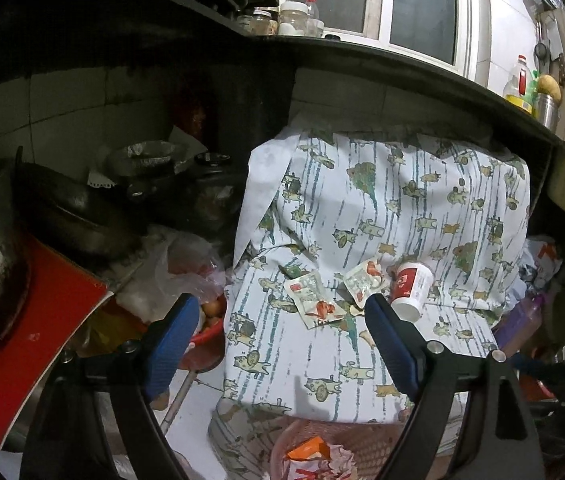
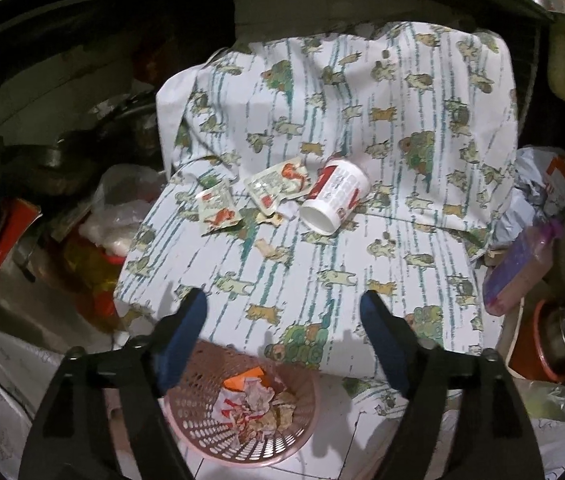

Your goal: Collect trash

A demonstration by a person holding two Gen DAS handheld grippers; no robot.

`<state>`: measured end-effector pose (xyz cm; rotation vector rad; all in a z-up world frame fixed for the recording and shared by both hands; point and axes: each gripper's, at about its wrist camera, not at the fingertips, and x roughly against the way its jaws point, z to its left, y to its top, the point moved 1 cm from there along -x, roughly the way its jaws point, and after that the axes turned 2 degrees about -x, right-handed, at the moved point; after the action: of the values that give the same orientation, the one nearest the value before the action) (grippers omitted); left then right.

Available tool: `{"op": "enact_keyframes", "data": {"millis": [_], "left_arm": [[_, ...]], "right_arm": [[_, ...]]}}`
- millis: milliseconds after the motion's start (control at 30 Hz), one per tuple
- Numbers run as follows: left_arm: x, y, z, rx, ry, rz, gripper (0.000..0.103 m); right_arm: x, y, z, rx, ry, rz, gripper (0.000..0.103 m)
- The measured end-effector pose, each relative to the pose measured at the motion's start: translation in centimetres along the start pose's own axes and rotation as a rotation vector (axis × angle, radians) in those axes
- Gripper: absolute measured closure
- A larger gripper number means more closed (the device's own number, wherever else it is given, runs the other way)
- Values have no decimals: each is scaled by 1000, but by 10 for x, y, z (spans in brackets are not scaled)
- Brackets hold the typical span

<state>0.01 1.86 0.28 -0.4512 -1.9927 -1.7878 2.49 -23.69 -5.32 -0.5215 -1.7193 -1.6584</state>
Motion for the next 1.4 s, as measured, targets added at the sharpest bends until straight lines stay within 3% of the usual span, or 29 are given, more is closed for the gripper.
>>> {"op": "enact_keyframes", "data": {"millis": [333,567,633,667,833,867,967,1100,1167,1267,1400], "left_arm": [[12,6,7,32,1,-66,16],[25,10,4,-24,51,-139,12],[28,11,3,-33,63,-163,0],[31,11,3,-34,68,-180,0],[33,12,3,-38,60,-197,0],[33,13,3,-36,60,-195,0],[32,15,5,-23,57,-184,0],[38,30,3,-77,113,-218,0],[44,47,3,-92,104,-250,0],[54,76,2,-98,98,-294,0],[58,108,-3,-94,87,-334,0]], "right_arm": [[10,6,-2,23,1,-48,20],[10,6,-6,21,-28,-45,42],[8,8,-11,1,-17,-34,50],[8,8,-13,-5,-16,-29,54],[9,10,-21,-29,-10,-26,55],[9,10,-21,-32,-9,-29,53],[15,14,-22,-40,-35,-65,31],[28,34,-26,-23,-58,-138,24],[40,52,-32,-48,-78,-194,22],[61,74,-45,-94,-62,-290,8],[81,103,-55,-128,-65,-416,0]]}}
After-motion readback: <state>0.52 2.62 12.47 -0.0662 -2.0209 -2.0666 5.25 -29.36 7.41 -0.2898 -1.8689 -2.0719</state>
